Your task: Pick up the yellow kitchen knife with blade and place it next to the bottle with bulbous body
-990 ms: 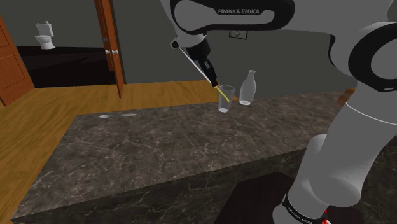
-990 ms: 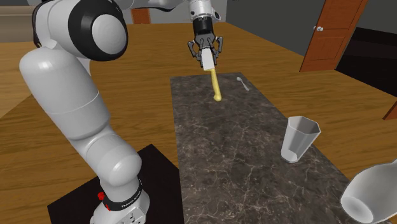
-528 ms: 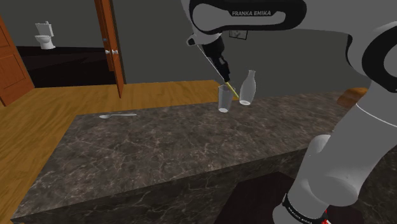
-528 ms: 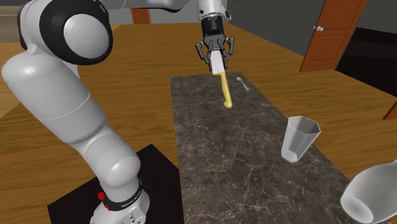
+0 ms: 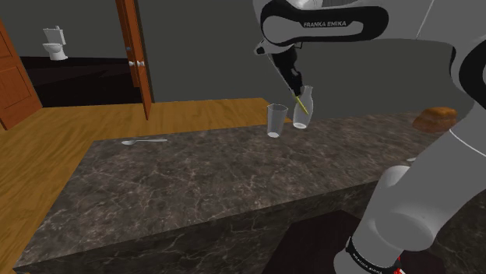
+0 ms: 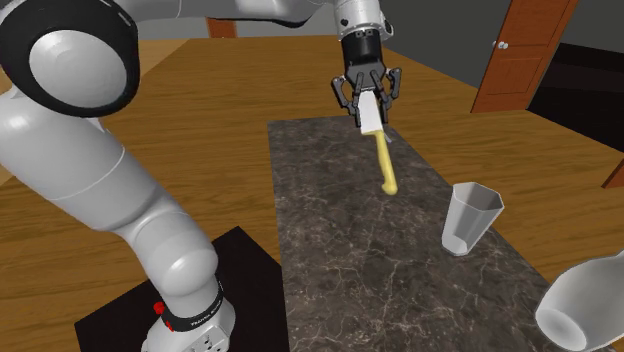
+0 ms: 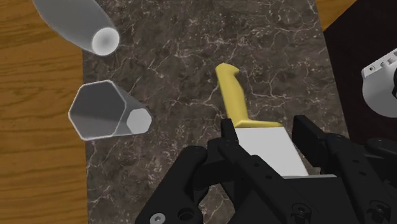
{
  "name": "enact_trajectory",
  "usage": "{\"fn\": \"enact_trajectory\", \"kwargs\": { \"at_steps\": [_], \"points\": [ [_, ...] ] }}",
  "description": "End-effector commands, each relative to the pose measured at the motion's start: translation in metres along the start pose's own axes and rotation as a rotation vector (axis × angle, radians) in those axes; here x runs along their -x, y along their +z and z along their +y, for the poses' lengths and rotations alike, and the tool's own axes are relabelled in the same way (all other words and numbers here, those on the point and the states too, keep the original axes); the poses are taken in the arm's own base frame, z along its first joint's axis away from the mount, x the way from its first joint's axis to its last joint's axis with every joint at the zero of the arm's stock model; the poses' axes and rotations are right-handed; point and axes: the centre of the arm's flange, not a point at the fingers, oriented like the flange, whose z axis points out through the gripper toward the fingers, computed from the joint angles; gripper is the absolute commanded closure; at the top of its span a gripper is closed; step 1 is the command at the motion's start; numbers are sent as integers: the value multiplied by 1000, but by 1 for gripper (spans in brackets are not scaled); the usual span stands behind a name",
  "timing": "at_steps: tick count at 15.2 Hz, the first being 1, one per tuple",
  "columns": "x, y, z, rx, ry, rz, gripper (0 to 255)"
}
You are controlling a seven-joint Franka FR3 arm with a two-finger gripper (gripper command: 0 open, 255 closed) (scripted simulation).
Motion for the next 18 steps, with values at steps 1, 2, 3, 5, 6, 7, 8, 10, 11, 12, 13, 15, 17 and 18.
{"fn": "enact_trajectory", "kwargs": {
  "at_steps": [1, 2, 3, 5, 6, 7, 8, 10, 11, 12, 13, 15, 17, 18],
  "points": [
    [21, 14, 11, 0, -2, 0, 255],
    [31, 21, 16, 0, -2, 0, 255],
    [42, 28, 21, 0, -2, 0, 255],
    [62, 41, 31, 0, -2, 0, 255],
    [72, 48, 36, 0, -2, 0, 255],
    [83, 54, 41, 0, -2, 0, 255],
    [93, 61, 46, 0, -2, 0, 255],
    [113, 74, 56, 0, -2, 0, 255],
    [123, 81, 61, 0, -2, 0, 255],
    [134, 88, 66, 0, -2, 0, 255],
    [144, 94, 71, 0, -2, 0, 255],
    [164, 107, 81, 0, -2, 0, 255],
    [185, 121, 92, 0, -2, 0, 255],
    [195, 127, 97, 0, -2, 0, 255]
  ]
}}
